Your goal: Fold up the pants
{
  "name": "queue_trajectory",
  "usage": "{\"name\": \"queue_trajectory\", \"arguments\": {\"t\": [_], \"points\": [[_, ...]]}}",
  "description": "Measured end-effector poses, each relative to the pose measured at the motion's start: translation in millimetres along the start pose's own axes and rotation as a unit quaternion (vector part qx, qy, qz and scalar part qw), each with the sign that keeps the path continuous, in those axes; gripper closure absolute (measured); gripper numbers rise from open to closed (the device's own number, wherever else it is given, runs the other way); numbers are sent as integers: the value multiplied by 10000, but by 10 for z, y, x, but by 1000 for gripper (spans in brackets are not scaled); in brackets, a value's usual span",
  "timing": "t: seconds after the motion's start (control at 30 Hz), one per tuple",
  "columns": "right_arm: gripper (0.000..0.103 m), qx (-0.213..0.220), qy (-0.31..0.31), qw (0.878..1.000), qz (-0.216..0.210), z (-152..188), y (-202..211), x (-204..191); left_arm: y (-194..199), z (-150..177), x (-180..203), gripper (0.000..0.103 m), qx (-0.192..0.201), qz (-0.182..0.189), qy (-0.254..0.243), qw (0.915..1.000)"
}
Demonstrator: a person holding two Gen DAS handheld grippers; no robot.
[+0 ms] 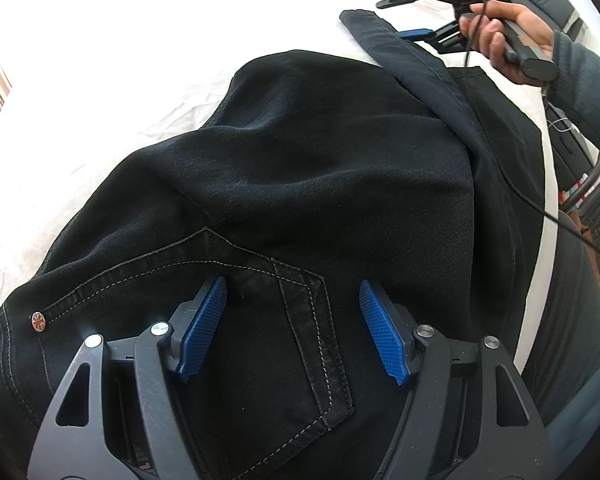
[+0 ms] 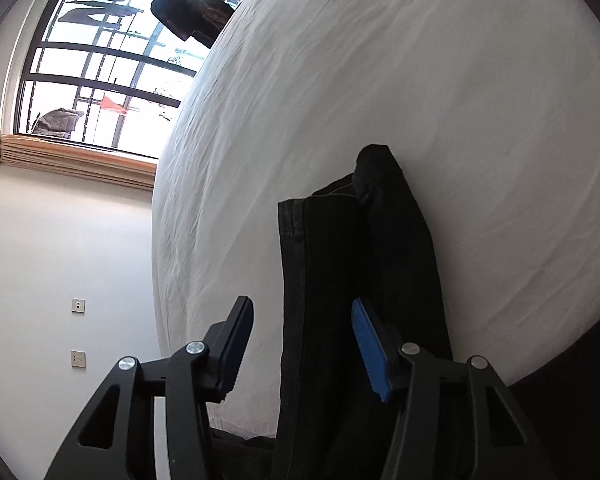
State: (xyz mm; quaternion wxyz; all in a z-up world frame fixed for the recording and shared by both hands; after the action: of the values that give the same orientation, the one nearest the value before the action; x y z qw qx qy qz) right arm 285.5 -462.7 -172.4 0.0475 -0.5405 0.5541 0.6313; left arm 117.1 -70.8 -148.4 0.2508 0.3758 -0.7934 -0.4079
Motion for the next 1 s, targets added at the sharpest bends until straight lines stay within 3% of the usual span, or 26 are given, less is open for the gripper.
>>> {"name": "queue_trajectory", "arguments": {"t": [0.2,0.33,0.43,0.5,0.53,0.77,1.0], "points": [[55,32,-359,9991,212,-125,-70,244,-5,4,-15,35,24,26,26,10000],[60,81,-469,9989,47,-117,-42,328,-9,10,-26,34,44,35,4,10000],[74,-51,-350,9994,-18,-82,-103,299,-16,10,-28,34,42,23,-11,10000],[91,-67,-325,9994,-18,-69,-120,285,-16,3,-35,34,39,22,-13,10000],[93,-52,-285,9996,-9,-61,-104,277,-16,3,-35,34,38,24,-17,10000],[99,438,153,9989,43,-118,237,-20,-14,9,-21,34,51,-12,-31,10000],[99,1266,381,9912,-111,-100,1066,-201,-3,31,15,30,98,-118,-22,9999]]}}
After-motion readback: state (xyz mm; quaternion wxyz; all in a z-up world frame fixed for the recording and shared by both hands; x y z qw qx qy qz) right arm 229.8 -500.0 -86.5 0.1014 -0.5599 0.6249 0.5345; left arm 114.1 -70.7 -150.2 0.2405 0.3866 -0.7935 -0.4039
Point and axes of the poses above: each gripper's, at about its wrist camera, not at the fingertips, and y roughly against the way its jaws point, x to its right, z to its underside, the point moved 1 cm from there along -y, roughly the way its jaws point, and after that the axes turned 7 degrees about x, right-handed, at the moved point
